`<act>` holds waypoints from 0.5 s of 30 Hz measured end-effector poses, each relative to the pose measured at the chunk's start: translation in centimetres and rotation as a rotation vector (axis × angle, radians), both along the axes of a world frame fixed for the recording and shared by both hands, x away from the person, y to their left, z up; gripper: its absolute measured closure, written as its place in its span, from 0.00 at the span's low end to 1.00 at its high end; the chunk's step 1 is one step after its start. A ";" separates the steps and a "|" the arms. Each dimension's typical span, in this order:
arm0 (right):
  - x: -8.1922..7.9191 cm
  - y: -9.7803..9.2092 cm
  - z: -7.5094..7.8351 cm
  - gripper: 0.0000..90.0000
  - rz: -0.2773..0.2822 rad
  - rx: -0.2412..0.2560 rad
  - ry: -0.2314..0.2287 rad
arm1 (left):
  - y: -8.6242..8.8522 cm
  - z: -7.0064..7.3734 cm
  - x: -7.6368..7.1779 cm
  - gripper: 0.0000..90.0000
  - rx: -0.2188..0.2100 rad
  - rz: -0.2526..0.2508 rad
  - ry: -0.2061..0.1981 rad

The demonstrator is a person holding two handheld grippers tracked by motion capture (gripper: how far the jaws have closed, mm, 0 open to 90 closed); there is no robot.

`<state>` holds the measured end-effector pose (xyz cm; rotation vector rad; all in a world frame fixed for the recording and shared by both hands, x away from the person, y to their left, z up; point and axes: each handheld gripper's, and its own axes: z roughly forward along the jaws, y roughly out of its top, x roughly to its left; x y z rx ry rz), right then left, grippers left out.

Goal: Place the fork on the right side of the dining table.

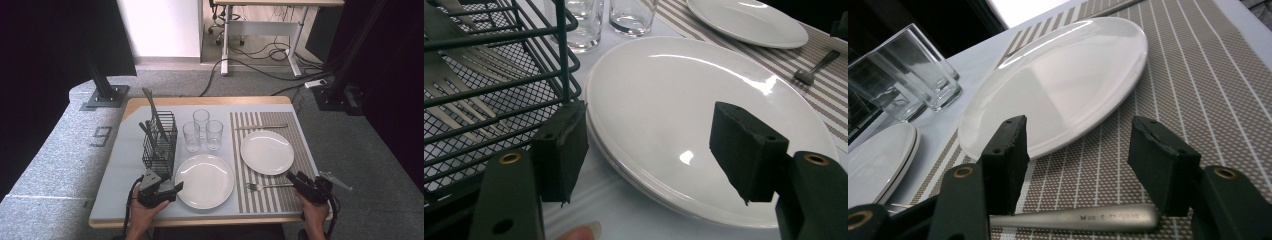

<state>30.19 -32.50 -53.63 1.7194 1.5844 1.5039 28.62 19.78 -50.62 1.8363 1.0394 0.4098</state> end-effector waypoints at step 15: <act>0.2 1.2 0.7 0.40 0.074 -0.035 -0.078 | -0.3 0.1 -0.1 0.35 0.010 -0.005 -0.004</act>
